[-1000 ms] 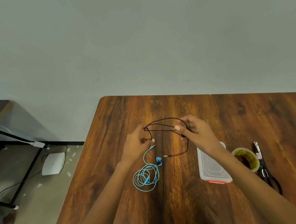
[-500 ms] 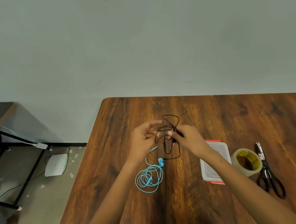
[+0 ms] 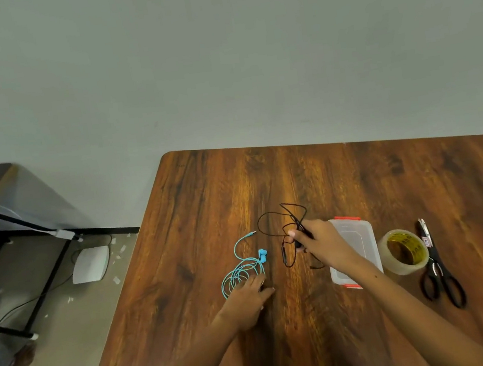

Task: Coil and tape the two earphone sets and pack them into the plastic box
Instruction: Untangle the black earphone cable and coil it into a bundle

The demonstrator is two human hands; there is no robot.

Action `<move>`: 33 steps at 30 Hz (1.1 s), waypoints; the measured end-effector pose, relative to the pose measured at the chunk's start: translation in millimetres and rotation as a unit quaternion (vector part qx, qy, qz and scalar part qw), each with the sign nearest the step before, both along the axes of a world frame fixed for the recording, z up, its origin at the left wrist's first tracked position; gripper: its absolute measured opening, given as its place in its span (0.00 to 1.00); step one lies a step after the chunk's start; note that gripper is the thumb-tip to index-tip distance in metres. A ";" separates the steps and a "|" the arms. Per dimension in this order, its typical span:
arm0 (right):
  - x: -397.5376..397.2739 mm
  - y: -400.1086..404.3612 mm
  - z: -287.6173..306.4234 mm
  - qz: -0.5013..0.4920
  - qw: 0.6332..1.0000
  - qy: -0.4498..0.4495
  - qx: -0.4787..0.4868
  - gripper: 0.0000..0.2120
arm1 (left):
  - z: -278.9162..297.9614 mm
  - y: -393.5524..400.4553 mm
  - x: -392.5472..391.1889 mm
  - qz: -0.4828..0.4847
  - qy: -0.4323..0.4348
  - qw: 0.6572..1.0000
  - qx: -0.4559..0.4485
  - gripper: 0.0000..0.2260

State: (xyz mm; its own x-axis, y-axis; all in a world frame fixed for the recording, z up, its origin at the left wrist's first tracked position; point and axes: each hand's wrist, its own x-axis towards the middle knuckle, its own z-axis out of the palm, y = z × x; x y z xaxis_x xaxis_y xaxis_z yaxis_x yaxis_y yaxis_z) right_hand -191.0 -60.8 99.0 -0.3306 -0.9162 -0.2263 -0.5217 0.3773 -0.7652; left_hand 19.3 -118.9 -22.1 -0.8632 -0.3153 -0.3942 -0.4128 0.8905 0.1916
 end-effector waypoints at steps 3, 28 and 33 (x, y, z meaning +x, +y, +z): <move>3.0 1.0 -7.4 -0.003 1.000 0.003 0.014 0.08 | -2.5 -8.8 0.2 0.030 -0.002 1.000 0.002 0.26; 27.4 29.7 1.6 0.102 0.987 0.102 0.066 0.12 | 54.3 -29.5 -2.2 0.215 0.274 0.936 0.056 0.07; 36.2 37.7 -7.7 0.157 0.974 0.148 0.070 0.08 | 48.5 -11.9 13.3 0.184 0.243 0.952 0.027 0.10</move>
State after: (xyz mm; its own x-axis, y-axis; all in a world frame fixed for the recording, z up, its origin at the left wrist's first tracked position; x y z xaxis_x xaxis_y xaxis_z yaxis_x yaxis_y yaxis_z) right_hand -154.8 -23.1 91.3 -0.1085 -0.9495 -0.2945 -0.8181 0.2536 -0.5162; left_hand 32.5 -130.8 26.4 -0.7823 -0.6230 -0.0004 -0.5462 0.6856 0.4814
